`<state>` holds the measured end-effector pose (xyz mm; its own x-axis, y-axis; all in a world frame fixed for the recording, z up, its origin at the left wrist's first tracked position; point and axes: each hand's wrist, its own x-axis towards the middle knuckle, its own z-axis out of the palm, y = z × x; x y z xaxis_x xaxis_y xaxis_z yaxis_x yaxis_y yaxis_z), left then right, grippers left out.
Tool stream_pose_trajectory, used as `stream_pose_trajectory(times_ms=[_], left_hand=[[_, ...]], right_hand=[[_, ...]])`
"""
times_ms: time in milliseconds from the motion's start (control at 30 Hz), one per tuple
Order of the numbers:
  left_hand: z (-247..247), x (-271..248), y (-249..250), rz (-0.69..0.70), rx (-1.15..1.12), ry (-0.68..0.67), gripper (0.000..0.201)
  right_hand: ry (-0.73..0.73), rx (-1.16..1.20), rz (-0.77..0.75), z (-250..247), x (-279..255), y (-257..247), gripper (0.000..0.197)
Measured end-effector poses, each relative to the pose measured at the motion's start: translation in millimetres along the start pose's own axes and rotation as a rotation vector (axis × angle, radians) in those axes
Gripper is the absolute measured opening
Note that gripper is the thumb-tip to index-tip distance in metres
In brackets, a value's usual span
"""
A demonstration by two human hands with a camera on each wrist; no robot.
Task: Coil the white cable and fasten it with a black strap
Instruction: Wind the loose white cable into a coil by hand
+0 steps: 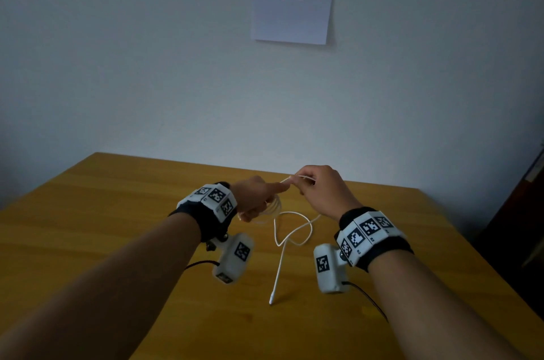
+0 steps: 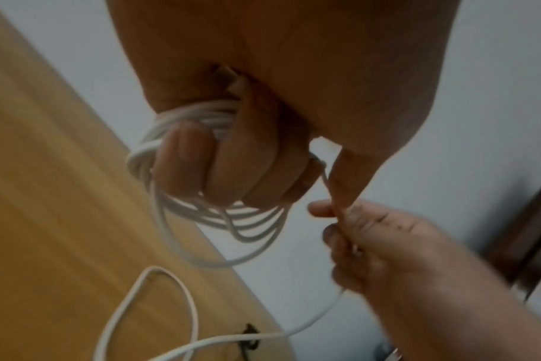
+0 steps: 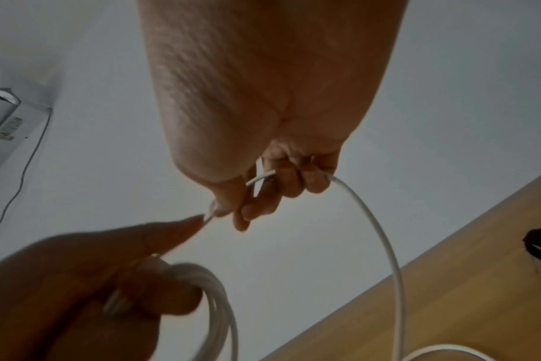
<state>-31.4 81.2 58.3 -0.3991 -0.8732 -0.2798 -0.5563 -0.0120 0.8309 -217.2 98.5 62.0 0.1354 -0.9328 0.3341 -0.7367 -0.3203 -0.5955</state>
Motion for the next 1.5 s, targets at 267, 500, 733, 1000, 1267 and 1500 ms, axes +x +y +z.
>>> stream_pose_trajectory(times_ms=[267, 500, 733, 1000, 1267, 1500], left_hand=[[0, -13, 19, 0.109, -0.687, -0.169, 0.049], [-7, -9, 29, 0.288, -1.143, -0.228, 0.044], [-12, -3, 34, 0.362, -1.089, 0.173, 0.033], [-3, 0, 30, 0.328, -0.687, 0.323, 0.055], [8, 9, 14, 0.254, 0.04, 0.444, 0.071], [14, 4, 4, 0.303, 0.478, 0.373, 0.047]], right_hand=[[-0.039, 0.182, 0.043, 9, -6, -1, 0.028], [-0.089, 0.171, 0.086, 16, -10, 3, 0.027], [-0.256, 0.098, 0.097, 29, -11, 5, 0.034], [-0.325, 0.019, 0.055, 24, -18, -11, 0.035], [-0.335, -0.008, -0.024, 15, -16, -22, 0.024], [-0.263, 0.001, -0.028, 4, -13, -26, 0.017]])
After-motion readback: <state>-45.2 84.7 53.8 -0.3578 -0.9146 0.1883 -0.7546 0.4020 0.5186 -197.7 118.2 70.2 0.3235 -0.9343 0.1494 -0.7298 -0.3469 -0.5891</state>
